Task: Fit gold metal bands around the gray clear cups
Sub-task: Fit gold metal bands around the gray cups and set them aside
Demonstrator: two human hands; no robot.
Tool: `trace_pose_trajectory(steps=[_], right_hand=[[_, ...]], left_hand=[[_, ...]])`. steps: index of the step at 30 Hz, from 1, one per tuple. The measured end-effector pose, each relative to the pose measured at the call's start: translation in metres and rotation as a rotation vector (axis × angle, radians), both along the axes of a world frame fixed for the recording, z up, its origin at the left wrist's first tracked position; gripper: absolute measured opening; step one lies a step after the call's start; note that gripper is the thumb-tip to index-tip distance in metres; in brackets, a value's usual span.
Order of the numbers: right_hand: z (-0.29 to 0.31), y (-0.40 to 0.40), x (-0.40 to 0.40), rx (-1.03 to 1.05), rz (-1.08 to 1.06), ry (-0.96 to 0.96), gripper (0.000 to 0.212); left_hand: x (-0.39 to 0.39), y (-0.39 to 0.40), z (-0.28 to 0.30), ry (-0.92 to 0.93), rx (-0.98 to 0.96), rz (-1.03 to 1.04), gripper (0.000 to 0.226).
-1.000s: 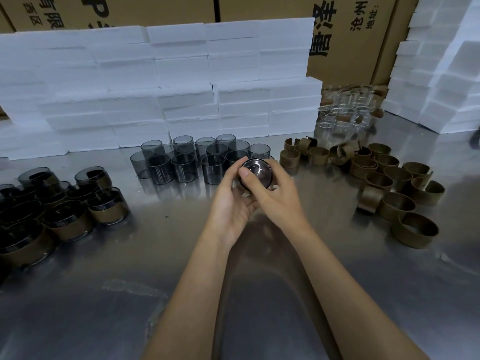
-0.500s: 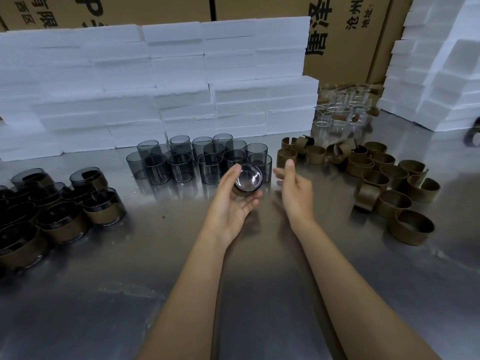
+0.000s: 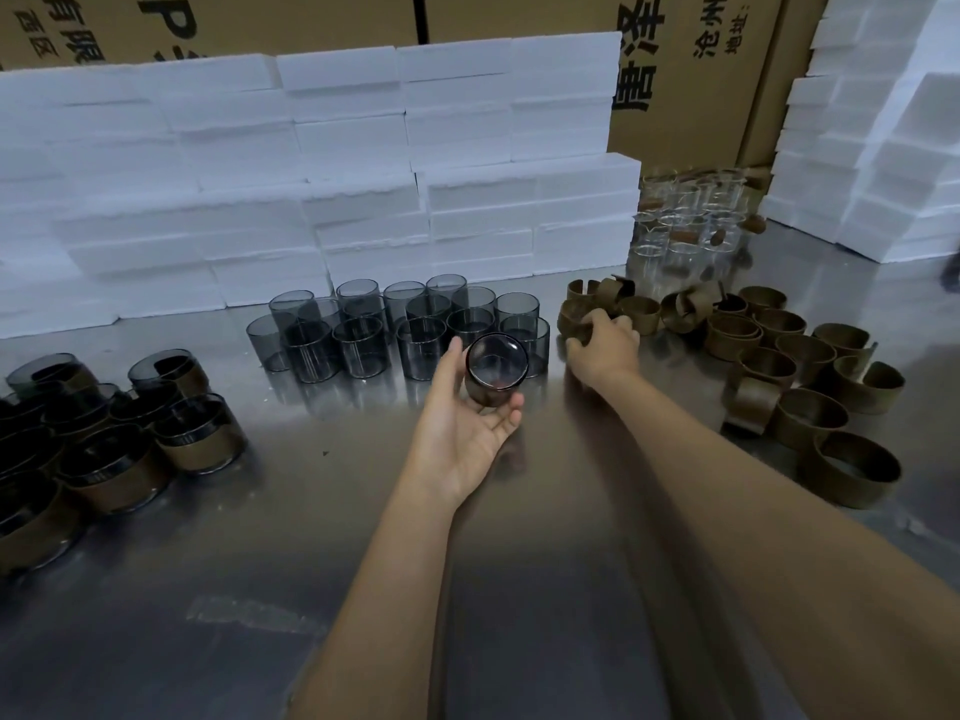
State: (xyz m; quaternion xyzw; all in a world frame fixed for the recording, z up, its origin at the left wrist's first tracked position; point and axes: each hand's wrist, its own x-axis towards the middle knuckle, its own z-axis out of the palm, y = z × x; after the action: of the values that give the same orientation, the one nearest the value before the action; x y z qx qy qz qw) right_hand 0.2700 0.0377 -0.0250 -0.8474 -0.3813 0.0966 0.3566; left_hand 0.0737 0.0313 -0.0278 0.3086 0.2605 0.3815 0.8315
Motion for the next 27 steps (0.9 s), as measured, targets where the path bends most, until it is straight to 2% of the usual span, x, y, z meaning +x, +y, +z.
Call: trace_pose_trajectory(steps=[2,5,9,12,15,17,20,22,25,27], right_hand=[[-0.003,-0.003,0.0,0.1,-0.04,0.056,0.025],[-0.001,-0.019,-0.012,0.346,-0.073,0.098,0.023],[0.01,-0.05,-0.057,0.69,0.118,-0.027,0.009],[0.024,-0.063,-0.089,0.705,0.318,-0.087,0.009],[0.033,-0.072,-0.106,0.586,0.449,-0.179,0.012],[0.034,-0.078,-0.11,0.528,0.49,-0.218,0.013],[0.031,-0.082,-0.112,0.548,0.495,-0.231,0.012],[0.029,-0.082,-0.113,0.594,0.477,-0.132,0.014],[0.029,-0.076,-0.113,0.681,0.366,0.197,0.024],[0.029,-0.068,-0.108,0.659,0.29,0.422,0.028]], left_hand=[[-0.001,0.001,0.0,-0.022,-0.017,0.01,0.041],[-0.002,0.0,0.001,-0.005,-0.002,0.014,0.046],[-0.002,-0.004,0.008,0.06,0.079,0.036,0.061],[-0.005,-0.007,0.013,0.08,0.167,0.054,0.068],[-0.013,-0.007,0.016,0.047,0.222,0.058,0.083],[-0.019,-0.006,0.017,0.036,0.218,0.069,0.082],[-0.022,-0.005,0.015,0.042,0.194,0.094,0.073],[-0.022,-0.005,0.015,0.063,0.206,0.091,0.076],[-0.019,-0.005,0.017,0.1,0.21,0.102,0.078],[-0.014,-0.007,0.017,0.134,0.209,0.105,0.076]])
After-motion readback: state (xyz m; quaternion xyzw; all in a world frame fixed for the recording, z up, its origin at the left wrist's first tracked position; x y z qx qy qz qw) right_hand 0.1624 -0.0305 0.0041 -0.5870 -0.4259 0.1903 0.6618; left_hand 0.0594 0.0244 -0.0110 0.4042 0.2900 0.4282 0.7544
